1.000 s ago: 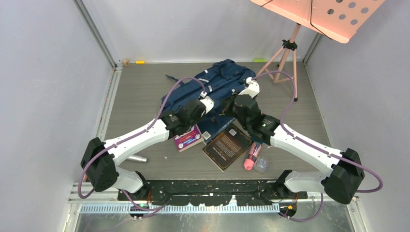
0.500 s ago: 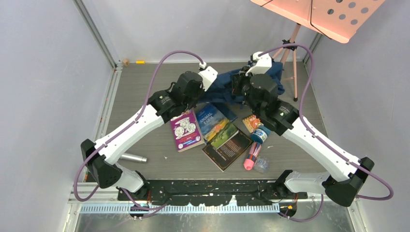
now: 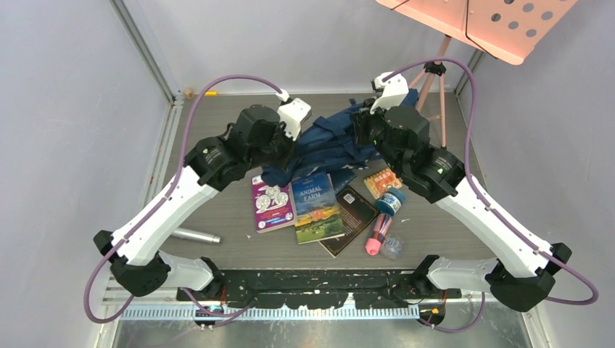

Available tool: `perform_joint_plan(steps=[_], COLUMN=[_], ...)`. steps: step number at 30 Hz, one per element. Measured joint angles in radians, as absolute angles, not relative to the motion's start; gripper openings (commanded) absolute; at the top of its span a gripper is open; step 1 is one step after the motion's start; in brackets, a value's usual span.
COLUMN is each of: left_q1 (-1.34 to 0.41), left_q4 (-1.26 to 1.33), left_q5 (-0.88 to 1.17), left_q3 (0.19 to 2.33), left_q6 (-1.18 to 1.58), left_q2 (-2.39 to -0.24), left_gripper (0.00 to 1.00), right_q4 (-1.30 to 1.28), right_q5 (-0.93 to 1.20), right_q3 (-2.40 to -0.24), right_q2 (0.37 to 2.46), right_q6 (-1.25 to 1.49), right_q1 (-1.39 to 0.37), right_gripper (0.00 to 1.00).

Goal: Pack the student bag
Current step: Adjust the student bag at the center of the board.

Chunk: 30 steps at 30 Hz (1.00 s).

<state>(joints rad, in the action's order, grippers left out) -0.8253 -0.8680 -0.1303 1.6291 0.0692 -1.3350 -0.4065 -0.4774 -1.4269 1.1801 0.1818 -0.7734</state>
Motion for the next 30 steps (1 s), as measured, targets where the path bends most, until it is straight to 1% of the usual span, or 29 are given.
perform_joint_plan(steps=[8, 14, 17, 23, 26, 30], left_q1=[-0.826, -0.826, -0.826, -0.825, -0.813, -0.782], left_q4=[-0.971, -1.023, -1.028, -1.024, -1.008, -0.940], left_q5=[0.005, 0.028, 0.034, 0.088, 0.146, 0.227], left_q3=[1.764, 1.914, 1.946, 1.916, 1.834, 1.665], left_q6=[0.120, 0.096, 0.093, 0.144, 0.209, 0.310], left_q2=[-1.309, -1.345, -1.354, -1.342, -1.301, -1.210], left_gripper=[0.00, 0.00, 0.00, 0.00, 0.00, 0.00], right_q4=[-0.456, -0.477, -0.480, -0.532, -0.582, -0.655], right_q5=[-0.443, -0.440, -0.440, -0.425, -0.398, -0.345], right_q3=[-1.495, -1.573, -1.594, -1.597, -1.598, -1.598], right_q2=[1.156, 1.156, 1.154, 1.135, 1.135, 1.148], right_q6=[0.119, 0.070, 0.053, 0.062, 0.084, 0.124], right_q1=[-0.780, -0.782, -0.782, -0.781, -0.782, -0.784], right_gripper=[0.01, 0.01, 0.01, 0.00, 0.00, 0.00])
